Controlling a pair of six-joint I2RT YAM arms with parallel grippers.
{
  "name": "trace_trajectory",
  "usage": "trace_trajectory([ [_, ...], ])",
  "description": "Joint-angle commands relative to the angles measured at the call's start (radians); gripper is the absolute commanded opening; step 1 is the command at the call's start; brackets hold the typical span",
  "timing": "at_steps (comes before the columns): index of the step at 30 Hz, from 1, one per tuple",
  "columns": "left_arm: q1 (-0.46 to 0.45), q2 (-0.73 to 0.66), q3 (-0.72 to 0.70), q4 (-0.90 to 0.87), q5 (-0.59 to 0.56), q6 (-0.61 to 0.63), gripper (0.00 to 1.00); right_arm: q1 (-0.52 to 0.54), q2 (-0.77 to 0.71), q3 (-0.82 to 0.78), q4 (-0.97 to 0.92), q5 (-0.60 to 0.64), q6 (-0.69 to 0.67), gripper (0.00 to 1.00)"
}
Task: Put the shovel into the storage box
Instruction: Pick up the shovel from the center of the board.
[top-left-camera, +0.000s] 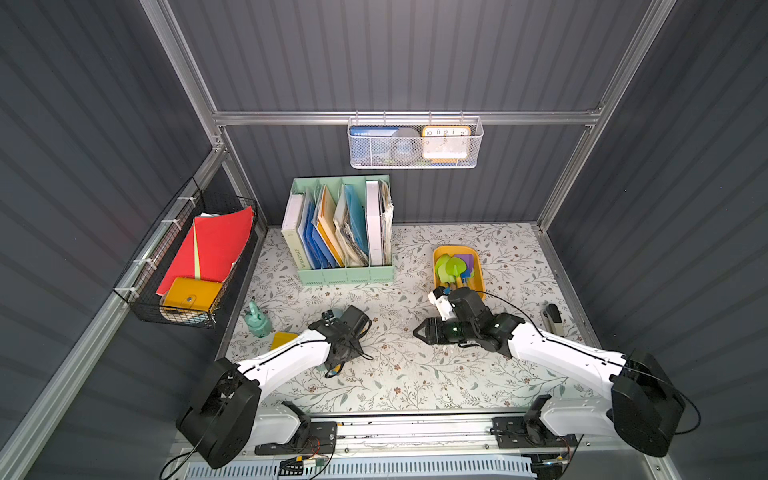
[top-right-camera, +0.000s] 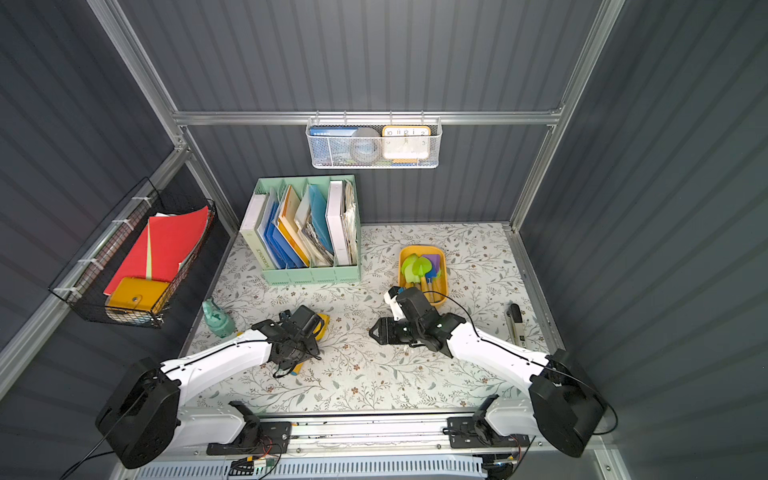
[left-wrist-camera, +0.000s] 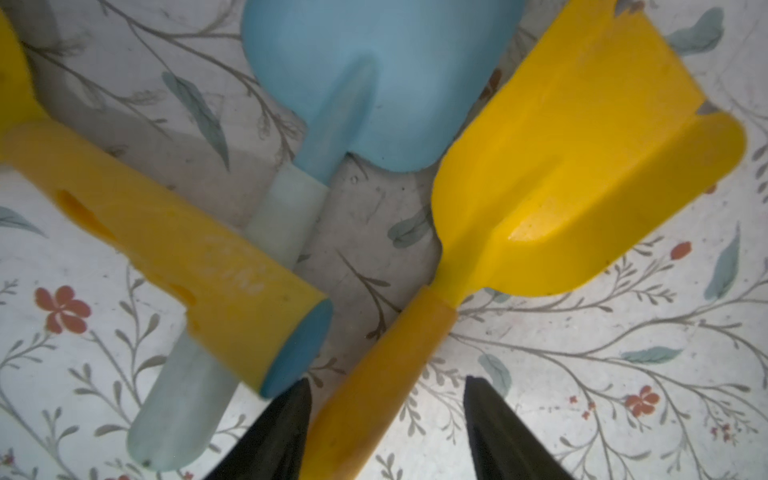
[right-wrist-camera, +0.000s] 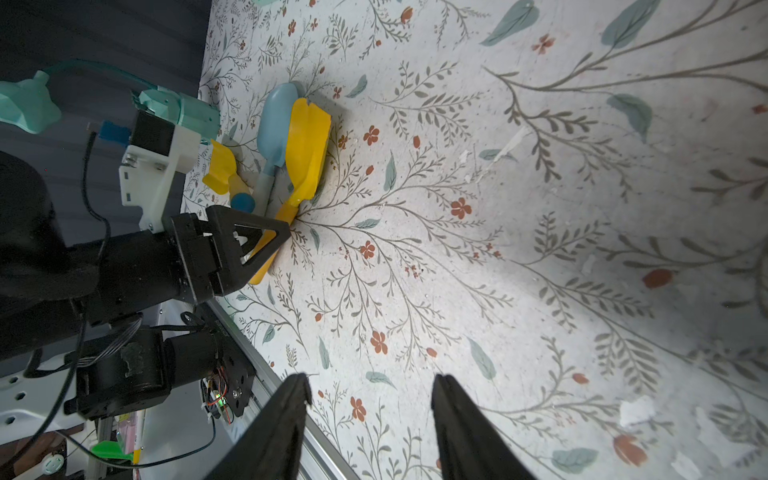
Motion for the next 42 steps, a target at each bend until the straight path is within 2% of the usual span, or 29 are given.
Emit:
trace_trajectory([
  [1,0.000,0.005,-0.014,0.028,0.044,0.009,0.60,0.007,0.015,-0.017,0.022,-0.003,0.010,0.54],
  [7,-0.046,0.039,-0.020,0.061,0.064,0.004,0.54,0.008,0.026,-0.019,0.034,-0.002,0.015,0.54],
  [12,-0.124,0.090,0.001,0.044,0.032,-0.010,0.47,0.009,0.029,-0.021,0.039,-0.004,0.019,0.53],
  [17,-0.180,0.128,0.021,0.037,0.022,-0.026,0.36,0.010,0.025,-0.026,0.045,0.002,0.021,0.53],
  [26,-0.191,0.126,0.044,0.082,0.046,-0.003,0.16,0.010,0.015,-0.036,0.054,0.015,0.036,0.53],
  [36,-0.191,0.109,0.061,0.119,0.069,0.016,0.03,0.009,0.002,-0.043,0.057,0.037,0.044,0.53],
  [42,-0.192,0.060,0.076,0.170,0.096,0.036,0.00,-0.003,-0.036,-0.059,0.073,0.062,0.069,0.54],
])
